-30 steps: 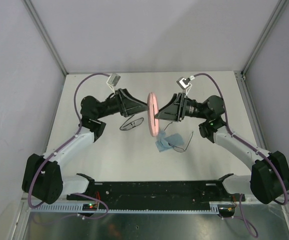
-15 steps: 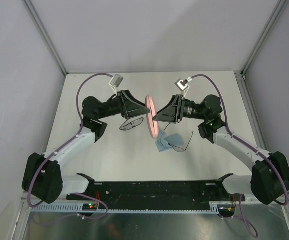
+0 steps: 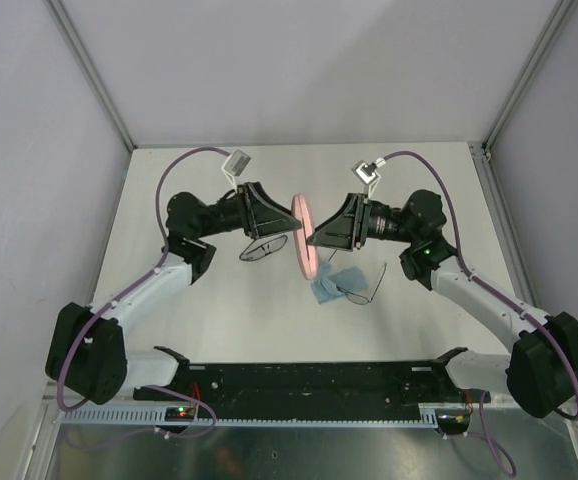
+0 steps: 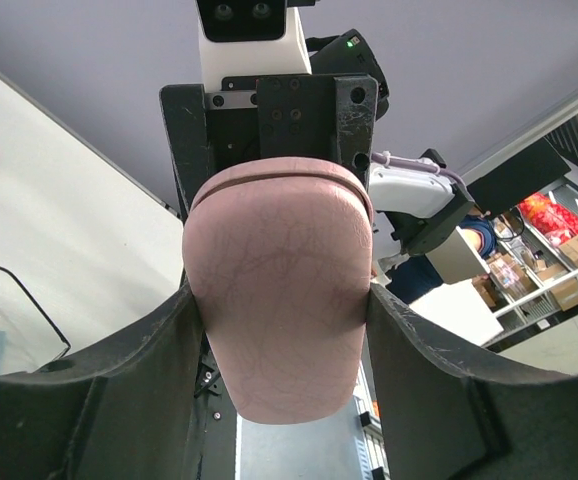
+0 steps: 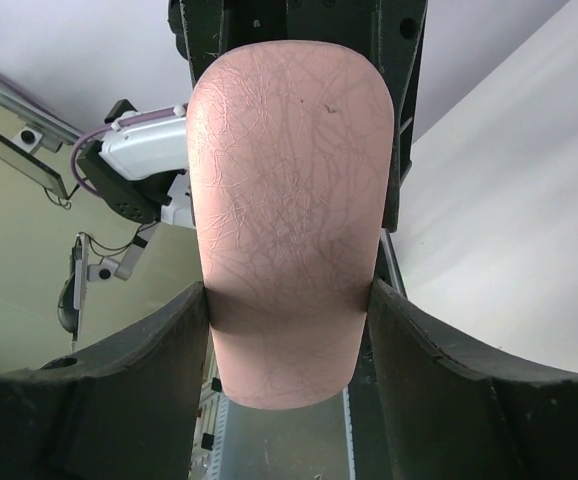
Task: Organize the sunglasses
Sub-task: Open the sunglasses case at the center of the board.
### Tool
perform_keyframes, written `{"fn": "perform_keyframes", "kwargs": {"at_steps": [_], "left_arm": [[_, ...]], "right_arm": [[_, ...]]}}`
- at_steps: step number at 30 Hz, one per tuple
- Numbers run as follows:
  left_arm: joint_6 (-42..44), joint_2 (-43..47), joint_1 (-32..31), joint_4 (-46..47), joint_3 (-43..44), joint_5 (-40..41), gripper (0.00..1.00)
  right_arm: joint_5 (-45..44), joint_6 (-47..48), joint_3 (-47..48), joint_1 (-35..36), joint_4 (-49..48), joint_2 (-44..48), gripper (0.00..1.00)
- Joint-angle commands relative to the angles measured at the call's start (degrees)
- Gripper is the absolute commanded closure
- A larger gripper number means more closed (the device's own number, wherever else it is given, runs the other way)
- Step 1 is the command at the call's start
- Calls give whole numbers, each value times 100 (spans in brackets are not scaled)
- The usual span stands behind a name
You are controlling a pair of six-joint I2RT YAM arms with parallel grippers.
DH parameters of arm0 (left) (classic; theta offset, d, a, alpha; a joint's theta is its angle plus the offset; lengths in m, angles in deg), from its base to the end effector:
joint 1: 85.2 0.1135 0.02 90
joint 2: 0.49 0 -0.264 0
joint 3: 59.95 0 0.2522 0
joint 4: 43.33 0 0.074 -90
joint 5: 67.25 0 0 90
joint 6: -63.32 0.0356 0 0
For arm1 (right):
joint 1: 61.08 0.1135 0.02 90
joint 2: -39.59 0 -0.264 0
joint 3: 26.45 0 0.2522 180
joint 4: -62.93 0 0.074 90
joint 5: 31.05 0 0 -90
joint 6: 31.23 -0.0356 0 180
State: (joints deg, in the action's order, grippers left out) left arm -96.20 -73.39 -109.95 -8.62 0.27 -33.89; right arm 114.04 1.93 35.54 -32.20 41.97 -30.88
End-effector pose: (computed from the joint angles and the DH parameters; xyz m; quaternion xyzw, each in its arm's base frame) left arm 0.2374 -0.1422 0.3456 0.1763 0.6048 -0.7154 0.3022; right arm 0.2252 0.1576 0.3455 -0.2158 0.6258 0.6825 0.3099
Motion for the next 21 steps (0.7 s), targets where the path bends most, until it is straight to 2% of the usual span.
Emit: {"fn": "perform_keyframes", "kwargs": {"at_steps": [1,8,13,21], "left_arm": [[36,14,-88,260,150,-86,52],[163,-63,-98,260,83,-42,73],[322,-237,-86,203,-56,12,81],[837,-480,-92,-185,-235,233,87]], "right_arm": [[-384,357,50,20,515,68,65],[-645,632,85,-2,995,120,67],[-1301,1562,249,24,2307,290,68],[-2152,2052,268,114,3068,353,69]]}}
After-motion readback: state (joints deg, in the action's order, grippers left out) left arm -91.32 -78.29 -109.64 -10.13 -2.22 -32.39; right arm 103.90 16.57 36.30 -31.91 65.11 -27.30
